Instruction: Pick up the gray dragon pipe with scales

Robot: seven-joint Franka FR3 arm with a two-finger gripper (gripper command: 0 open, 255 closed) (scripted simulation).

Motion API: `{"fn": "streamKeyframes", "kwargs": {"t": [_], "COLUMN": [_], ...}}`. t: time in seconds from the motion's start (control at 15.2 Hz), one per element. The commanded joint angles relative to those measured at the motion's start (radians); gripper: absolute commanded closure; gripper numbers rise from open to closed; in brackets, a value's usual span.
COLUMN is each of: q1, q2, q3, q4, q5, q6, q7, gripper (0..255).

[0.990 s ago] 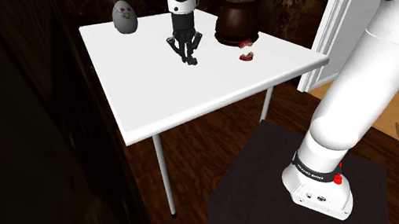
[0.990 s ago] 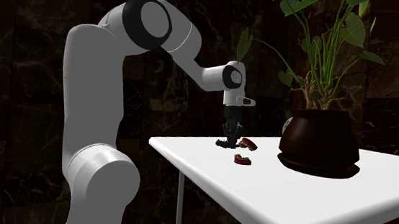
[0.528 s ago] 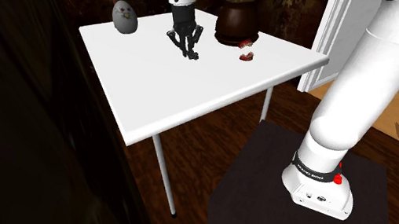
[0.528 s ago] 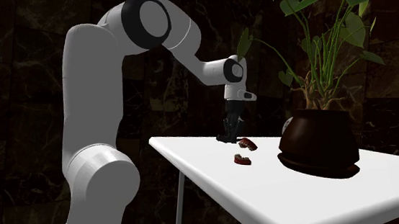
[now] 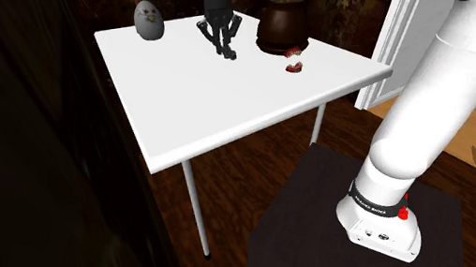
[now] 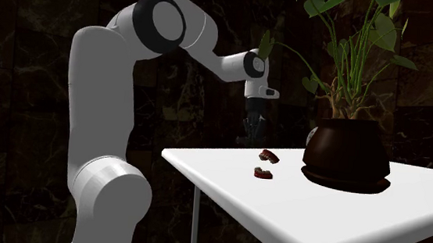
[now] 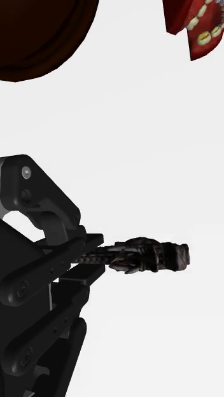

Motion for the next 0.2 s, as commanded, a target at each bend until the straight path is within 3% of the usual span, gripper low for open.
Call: {"fn": "streamKeyframes", "kwargs": {"t": [0.0,0.13], "q1": [0.000,0.000], "q2": [0.001,0.001], "q3": [0.000,0.000], "q4": [0.027,0.030], "q5": [0.000,0.000], "q6": [-0.027,-0.029], "q7": [-0.001,-0.001], "gripper": [255,255]}}
